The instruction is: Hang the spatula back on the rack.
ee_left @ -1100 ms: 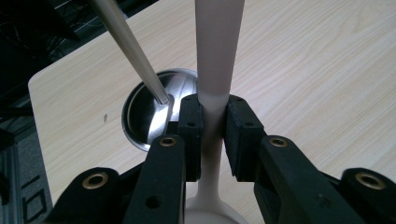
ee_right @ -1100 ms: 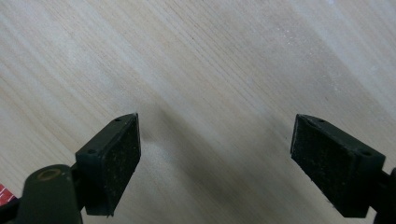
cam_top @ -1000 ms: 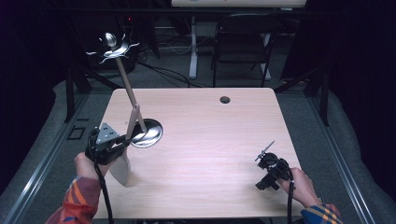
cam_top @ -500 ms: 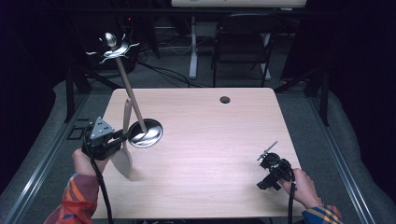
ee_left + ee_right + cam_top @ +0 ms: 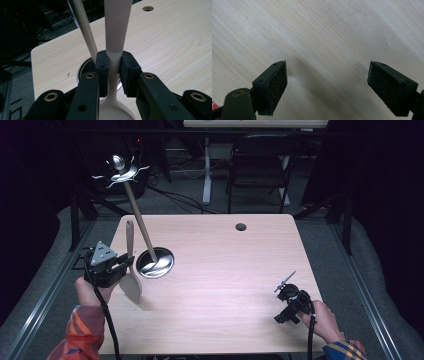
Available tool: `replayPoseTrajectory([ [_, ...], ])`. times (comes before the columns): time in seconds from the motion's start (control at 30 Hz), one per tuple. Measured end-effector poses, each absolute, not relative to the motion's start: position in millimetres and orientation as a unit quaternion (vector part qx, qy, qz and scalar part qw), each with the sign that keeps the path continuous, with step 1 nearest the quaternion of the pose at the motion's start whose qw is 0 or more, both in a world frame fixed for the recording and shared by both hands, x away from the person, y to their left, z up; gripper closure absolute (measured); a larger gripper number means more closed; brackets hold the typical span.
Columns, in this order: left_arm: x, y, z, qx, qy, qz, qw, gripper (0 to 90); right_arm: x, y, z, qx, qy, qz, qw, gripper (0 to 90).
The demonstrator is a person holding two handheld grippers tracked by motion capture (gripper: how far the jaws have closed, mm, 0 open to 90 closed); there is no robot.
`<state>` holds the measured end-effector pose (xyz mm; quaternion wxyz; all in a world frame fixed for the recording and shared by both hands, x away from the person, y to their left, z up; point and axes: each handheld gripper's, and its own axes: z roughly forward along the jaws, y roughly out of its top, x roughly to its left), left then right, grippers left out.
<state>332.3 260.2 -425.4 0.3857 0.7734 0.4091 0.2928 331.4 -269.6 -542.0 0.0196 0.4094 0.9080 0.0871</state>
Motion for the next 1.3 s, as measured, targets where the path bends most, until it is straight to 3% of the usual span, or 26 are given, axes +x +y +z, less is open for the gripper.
replayPoseTrajectory([
  [1.3, 352, 281, -397, 0.746, 0.441, 0.306, 0.395, 77.7, 332, -270, -540, 0.4, 0.913, 0.076, 0.018, 15.8],
])
